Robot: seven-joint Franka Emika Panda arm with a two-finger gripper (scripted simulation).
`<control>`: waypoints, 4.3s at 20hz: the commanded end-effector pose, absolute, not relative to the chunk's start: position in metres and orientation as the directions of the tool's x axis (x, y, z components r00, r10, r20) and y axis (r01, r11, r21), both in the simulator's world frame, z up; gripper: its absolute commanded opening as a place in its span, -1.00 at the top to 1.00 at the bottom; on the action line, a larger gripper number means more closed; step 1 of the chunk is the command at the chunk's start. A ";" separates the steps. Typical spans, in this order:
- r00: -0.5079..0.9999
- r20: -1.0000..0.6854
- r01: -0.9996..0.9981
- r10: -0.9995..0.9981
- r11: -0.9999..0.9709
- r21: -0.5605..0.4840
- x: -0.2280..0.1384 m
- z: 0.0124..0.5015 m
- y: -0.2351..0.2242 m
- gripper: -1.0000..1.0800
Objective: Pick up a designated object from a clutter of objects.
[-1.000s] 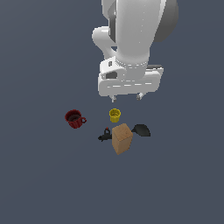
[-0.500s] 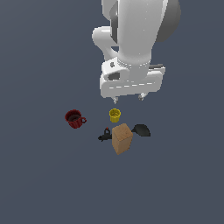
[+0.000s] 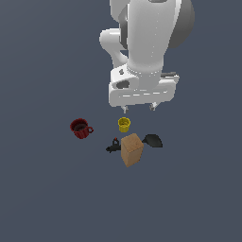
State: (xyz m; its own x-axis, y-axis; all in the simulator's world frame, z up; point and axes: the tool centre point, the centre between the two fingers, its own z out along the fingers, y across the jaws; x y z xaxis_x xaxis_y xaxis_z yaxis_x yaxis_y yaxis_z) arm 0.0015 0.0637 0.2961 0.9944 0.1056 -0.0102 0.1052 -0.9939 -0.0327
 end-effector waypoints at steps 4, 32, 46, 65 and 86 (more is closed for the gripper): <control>0.999 -0.014 0.038 0.039 -0.998 -0.040 0.004 0.285 0.066 -0.92; 0.776 -0.055 -0.631 -0.629 -0.775 -0.036 0.014 0.166 0.083 -0.92; 0.483 -0.031 -0.875 -0.875 -0.483 -0.005 0.010 0.107 0.081 -0.92; 0.304 -0.001 -0.953 -0.953 -0.304 -0.002 0.007 0.079 0.077 -0.92; 0.298 0.000 -0.955 -0.955 -0.298 0.000 0.006 0.028 0.076 1.00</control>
